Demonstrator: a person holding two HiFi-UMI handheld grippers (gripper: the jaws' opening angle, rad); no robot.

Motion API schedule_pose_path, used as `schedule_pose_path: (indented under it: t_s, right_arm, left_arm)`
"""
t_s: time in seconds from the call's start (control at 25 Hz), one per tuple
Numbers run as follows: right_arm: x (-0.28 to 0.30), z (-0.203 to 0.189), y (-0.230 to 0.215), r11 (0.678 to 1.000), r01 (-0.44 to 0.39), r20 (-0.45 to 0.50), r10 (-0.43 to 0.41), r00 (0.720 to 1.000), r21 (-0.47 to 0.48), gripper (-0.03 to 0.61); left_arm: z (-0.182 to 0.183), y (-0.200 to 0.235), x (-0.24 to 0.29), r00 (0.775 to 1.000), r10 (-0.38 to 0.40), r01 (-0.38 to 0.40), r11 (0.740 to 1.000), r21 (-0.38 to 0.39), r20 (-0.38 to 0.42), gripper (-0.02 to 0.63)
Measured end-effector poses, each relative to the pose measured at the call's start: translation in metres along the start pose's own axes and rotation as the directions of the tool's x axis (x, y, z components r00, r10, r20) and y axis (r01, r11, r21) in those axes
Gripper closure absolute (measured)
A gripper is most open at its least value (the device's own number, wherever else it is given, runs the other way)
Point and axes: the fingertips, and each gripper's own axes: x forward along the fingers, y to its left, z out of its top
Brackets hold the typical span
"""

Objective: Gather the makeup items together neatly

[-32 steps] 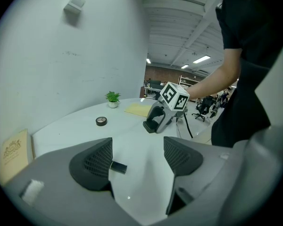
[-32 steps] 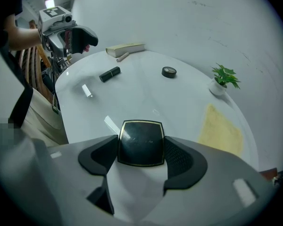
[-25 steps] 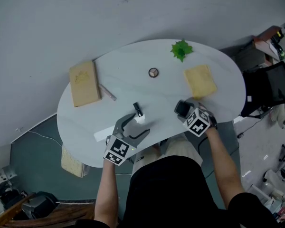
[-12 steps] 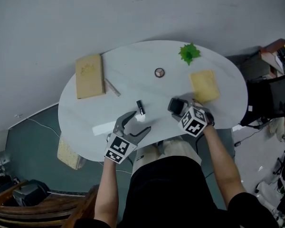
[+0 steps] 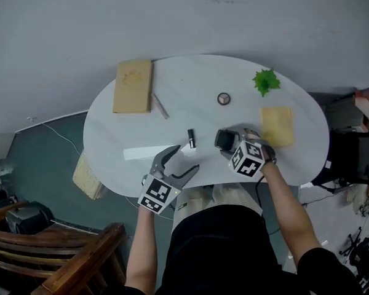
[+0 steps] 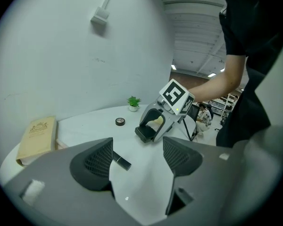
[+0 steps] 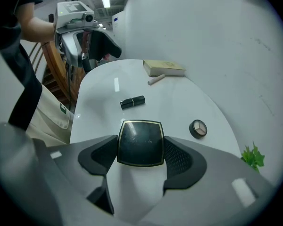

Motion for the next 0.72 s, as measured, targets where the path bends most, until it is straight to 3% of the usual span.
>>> schedule_pose_path:
  t_s: [0.4, 0.72]
  right_arm:
    - [0.024, 0.024, -0.002, 0.977, -0.094, -0.004, 0.095, 0.996, -0.194, 0.265]
    - [0.042, 0.031, 0.004, 0.946, -0.131, -0.023, 0.130, 0.991, -0.296, 0.265]
  left_arm:
    - [-0.003, 0.005, -0.010, 0.989, 0.146, -0.143, 0.984, -0.103, 0.022, 0.288]
    - [-0.008, -0.001, -0.014, 0.977, 0.212, -0.204, 0.966, -0.160, 0.035, 0.288]
